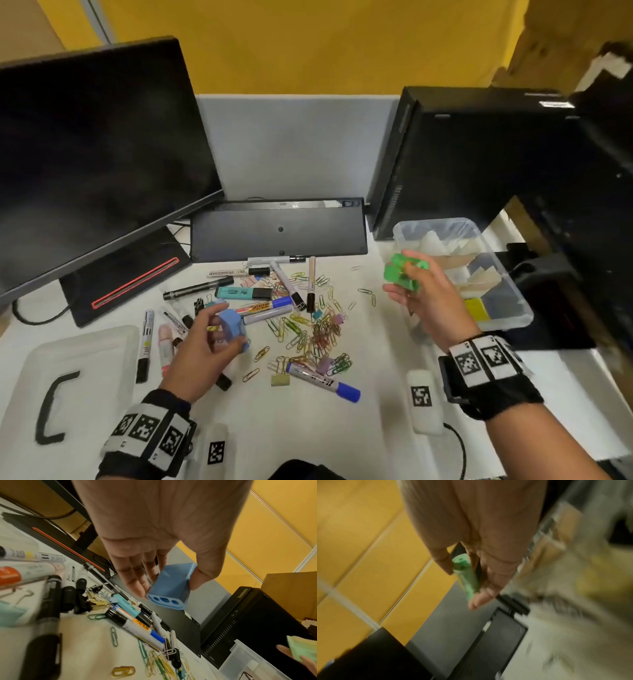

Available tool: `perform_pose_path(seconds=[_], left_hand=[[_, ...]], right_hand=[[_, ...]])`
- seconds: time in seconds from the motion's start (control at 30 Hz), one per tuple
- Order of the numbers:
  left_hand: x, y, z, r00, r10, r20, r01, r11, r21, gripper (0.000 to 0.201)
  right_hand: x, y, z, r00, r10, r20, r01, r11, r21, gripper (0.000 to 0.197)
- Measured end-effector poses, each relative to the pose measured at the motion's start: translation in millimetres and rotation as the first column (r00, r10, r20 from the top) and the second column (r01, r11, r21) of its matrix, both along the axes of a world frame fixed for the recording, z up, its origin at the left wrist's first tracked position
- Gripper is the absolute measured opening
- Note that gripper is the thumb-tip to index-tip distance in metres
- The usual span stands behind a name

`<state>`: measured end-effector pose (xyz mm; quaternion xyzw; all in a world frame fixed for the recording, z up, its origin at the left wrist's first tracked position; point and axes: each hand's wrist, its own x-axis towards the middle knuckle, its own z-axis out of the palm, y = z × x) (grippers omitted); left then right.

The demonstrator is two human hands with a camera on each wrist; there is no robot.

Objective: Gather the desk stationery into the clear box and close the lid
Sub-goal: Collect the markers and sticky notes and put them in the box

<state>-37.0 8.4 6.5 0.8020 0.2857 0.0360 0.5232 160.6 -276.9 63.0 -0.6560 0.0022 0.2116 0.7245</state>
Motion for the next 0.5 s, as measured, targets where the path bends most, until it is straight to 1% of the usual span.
perform_pose_path(seconds=[0.03, 0.07, 0.1, 0.13, 0.17, 0.23, 0.3, 0.33, 0.37, 0.4, 0.43, 0.5], left_hand=[[3.7, -4.5, 0.0, 1.0, -0.003, 0.016, 0.003, 1.0, 0.012, 0.056], [6.5, -8.4, -0.5, 0.999, -0.003, 0.033, 0.002, 1.0, 0.022, 0.055], [9.6, -12.4, -0.1, 0.999, -0.002, 0.048, 0.0, 1.0, 0.029, 0.053], [12.3, -16.0, 0.4, 0.999, 0.0, 0.053, -0.002, 0.999, 0.037, 0.053], [14.6, -19.5, 0.7, 0.999, 0.0, 0.054, -0.002, 0.999, 0.042, 0.052], [18.3, -25.2, 0.5, 0.998, 0.004, 0.06, -0.006, 0.999, 0.035, 0.052], [21.3, -30.2, 1.1, 0.998, 0.006, 0.063, -0.008, 0.999, 0.035, 0.051], [21.9, -32.5, 1.8, 0.998, 0.008, 0.063, -0.01, 0.999, 0.036, 0.05], [22.6, -34.4, 2.7, 0.998, 0.009, 0.064, -0.012, 0.999, 0.037, 0.049], [22.9, -36.3, 3.4, 0.998, 0.01, 0.064, -0.012, 0.999, 0.036, 0.048], [22.9, -37.8, 4.4, 0.998, 0.012, 0.062, -0.014, 0.999, 0.034, 0.048], [22.6, -39.8, 6.2, 0.998, 0.015, 0.061, -0.016, 0.999, 0.029, 0.047]], right_hand=[[5.9, -11.7, 5.0, 0.997, 0.016, 0.072, -0.007, 0.993, -0.114, 0.027], [10.2, -23.1, 11.6, 0.987, 0.052, 0.15, -0.01, 0.963, -0.271, 0.028], [13.4, -34.3, 18.4, 0.97, 0.104, 0.219, 0.005, 0.894, -0.448, 0.027], [16.1, -45.2, 24.4, 0.951, 0.16, 0.265, 0.036, 0.794, -0.607, 0.027], [18.0, -53.9, 29.7, 0.939, 0.21, 0.273, 0.059, 0.682, -0.729, 0.027], [24.3, -67.2, 34.0, 0.935, 0.281, 0.215, 0.051, 0.496, -0.867, 0.029], [32.7, -76.0, 30.1, 0.936, 0.337, 0.098, -0.025, 0.343, -0.939, 0.036], [36.7, -79.3, 25.6, 0.932, 0.36, 0.039, -0.068, 0.28, -0.958, 0.037], [40.9, -81.0, 20.2, 0.926, 0.378, -0.008, -0.105, 0.238, -0.965, 0.036], [44.7, -82.2, 13.8, 0.924, 0.382, -0.033, -0.13, 0.231, -0.964, 0.034], [47.2, -82.3, 8.2, 0.928, 0.37, -0.05, -0.15, 0.247, -0.957, 0.033], [50.2, -80.7, -2.0, 0.948, 0.31, -0.071, -0.183, 0.349, -0.919, 0.03]])
